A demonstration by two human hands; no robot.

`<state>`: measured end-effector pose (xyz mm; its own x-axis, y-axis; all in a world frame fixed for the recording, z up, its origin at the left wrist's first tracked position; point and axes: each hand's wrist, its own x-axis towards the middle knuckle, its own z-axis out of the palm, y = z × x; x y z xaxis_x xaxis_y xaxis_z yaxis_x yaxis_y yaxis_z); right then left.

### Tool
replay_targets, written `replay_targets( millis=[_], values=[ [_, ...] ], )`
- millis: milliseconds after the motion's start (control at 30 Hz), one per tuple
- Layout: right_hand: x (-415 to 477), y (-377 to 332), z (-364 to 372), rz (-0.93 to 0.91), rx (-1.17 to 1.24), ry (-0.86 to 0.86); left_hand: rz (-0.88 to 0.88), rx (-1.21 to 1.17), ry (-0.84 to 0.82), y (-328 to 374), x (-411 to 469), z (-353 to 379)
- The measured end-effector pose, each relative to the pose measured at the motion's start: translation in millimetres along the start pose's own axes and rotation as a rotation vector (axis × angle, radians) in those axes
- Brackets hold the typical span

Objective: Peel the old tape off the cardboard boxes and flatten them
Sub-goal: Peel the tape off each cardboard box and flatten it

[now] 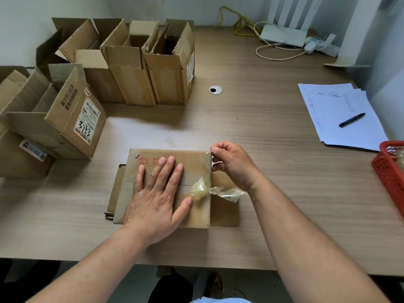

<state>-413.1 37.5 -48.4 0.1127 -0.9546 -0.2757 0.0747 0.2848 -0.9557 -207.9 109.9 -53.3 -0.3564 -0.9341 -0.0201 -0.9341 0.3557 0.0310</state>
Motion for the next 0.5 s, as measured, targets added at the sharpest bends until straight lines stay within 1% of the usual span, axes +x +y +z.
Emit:
replay_targets(
  millis=[67, 167, 300, 400, 500],
  values=[
    [4, -1, 1, 0.027, -0.021, 0.012, -0.04, 0.002, -0.045, -4, 9, 2],
    [12, -4, 2, 0.065, -0.155, -0.001, -0.046, -0.02, -0.11, -7, 22, 1],
    [18, -6, 3, 0.075, -0.208, 0.0, 0.048, -0.047, -0.196, -16, 22, -1],
    [22, -6, 2, 0.04, -0.248, 0.064, 0.133, -0.037, -0.229, -22, 22, -3],
    [24, -4, 5, -0.016, -0.223, 0.154, 0.119, -0.031, -0.198, -22, 22, -3]
  ],
)
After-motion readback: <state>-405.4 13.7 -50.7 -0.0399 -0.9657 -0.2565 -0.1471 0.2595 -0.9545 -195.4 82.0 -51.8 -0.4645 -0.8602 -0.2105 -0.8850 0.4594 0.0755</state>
